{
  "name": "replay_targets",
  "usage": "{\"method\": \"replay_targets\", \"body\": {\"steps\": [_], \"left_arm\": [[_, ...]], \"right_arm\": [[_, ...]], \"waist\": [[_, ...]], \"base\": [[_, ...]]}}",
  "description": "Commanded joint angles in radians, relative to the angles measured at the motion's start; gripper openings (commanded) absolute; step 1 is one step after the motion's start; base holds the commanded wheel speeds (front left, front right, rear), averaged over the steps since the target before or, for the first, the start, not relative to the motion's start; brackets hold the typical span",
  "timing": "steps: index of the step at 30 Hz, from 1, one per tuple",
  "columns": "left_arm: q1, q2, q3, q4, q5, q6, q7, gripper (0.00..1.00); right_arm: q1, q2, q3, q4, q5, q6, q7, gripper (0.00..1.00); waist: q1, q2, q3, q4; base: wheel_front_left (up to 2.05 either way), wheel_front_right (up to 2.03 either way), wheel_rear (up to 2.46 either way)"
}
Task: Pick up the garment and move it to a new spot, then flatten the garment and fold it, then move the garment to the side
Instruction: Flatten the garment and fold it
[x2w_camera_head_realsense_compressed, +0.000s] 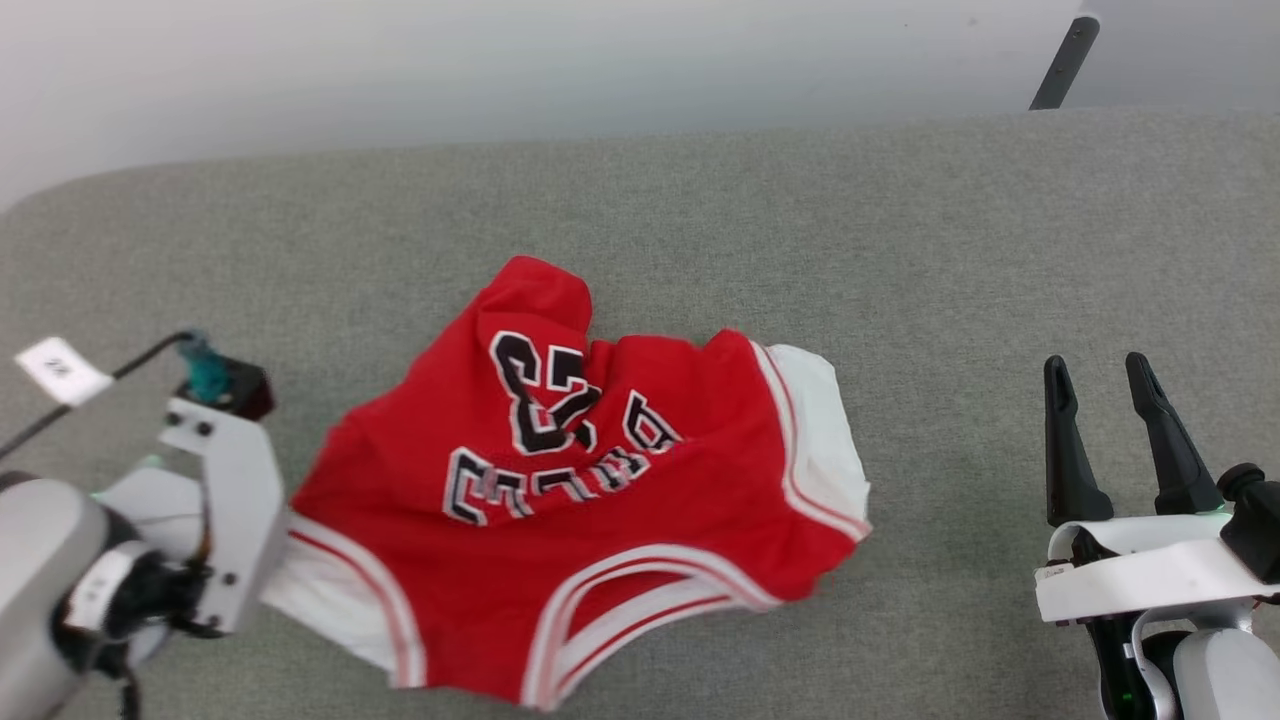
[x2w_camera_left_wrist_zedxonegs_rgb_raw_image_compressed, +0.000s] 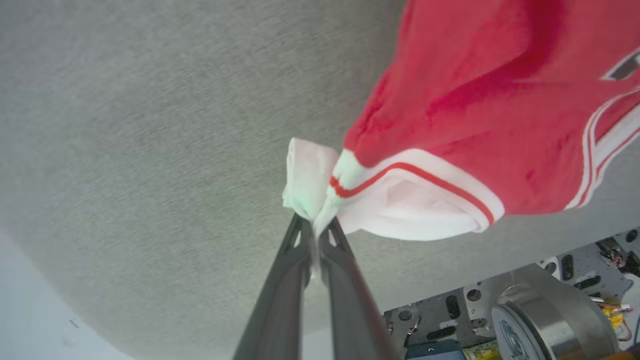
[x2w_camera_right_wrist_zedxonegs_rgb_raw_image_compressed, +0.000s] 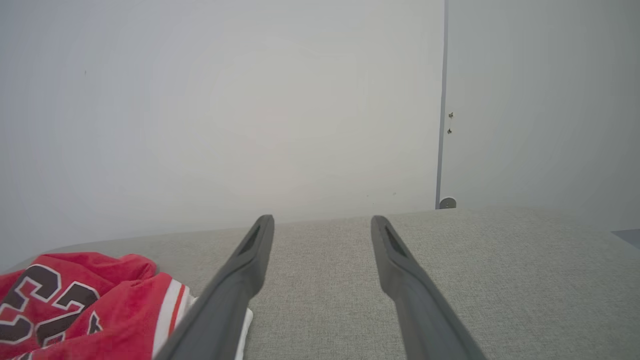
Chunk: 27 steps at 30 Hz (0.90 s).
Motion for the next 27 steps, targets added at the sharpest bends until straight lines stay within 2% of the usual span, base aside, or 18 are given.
{"method": "replay_targets", "body": {"steps": [1,5,9,16,17,18,19,20,21,27], "left_arm": [[0.0,0.012,0.0,0.005,0.014,0.001,0.0,0.0],[0.013,0.06,-0.005,0.039,0.038,0.01,0.006,0.0],[0.021,0.082,-0.018,0.088,0.061,0.003,0.001,0.0],[0.042,0.013,-0.004,0.192,0.027,0.002,-0.066,0.0],[0.044,0.002,0.002,0.205,0.02,0.002,-0.083,0.11],[0.045,-0.006,0.009,0.217,0.014,0.0,-0.099,0.38],[0.046,-0.014,0.015,0.225,0.012,-0.002,-0.118,0.6],[0.045,-0.024,0.02,0.23,0.007,-0.005,-0.133,0.93],[0.043,-0.03,0.022,0.234,0.006,-0.006,-0.145,1.0],[0.036,-0.034,0.031,0.198,0.02,0.001,-0.182,1.0]], "right_arm": [[0.013,-0.004,0.0,0.001,-0.003,0.0,-0.005,1.0],[0.015,-0.008,0.008,0.001,0.002,0.0,-0.005,1.0],[0.016,-0.009,0.01,0.002,0.007,0.0,-0.005,1.0],[0.006,-0.008,0.013,0.009,0.01,0.0,-0.005,1.0],[0.005,-0.007,0.014,0.01,0.009,0.0,-0.005,1.0],[0.004,-0.007,0.014,0.01,0.009,0.0,-0.005,1.0],[0.004,-0.007,0.014,0.013,0.01,0.0,-0.005,1.0],[0.003,-0.009,0.015,0.015,0.01,0.0,-0.005,1.0],[0.004,-0.012,0.015,0.018,0.011,0.0,-0.005,1.0],[0.025,-0.023,0.021,0.041,0.012,0.0,-0.005,1.0]], "waist": [[0.0,0.0,-0.001,0.0],[0.0,0.0,-0.002,-0.005],[0.0,0.0,0.002,-0.012],[0.0,0.0,0.018,-0.024],[0.0,0.0,0.018,-0.025],[0.0,0.0,0.019,-0.025],[0.0,0.0,0.018,-0.024],[0.0,0.0,0.016,-0.022],[0.0,0.0,0.012,-0.019],[0.0,0.0,-0.031,0.017]], "base": [[0.0,0.0,0.0],[0.0,0.0,0.0],[0.0,0.0,0.0],[0.0,0.0,0.0],[0.0,0.0,0.0],[0.0,0.0,0.0],[0.0,0.0,0.0],[0.0,0.0,0.0],[0.0,0.0,0.0],[0.0,0.0,0.0]]}}
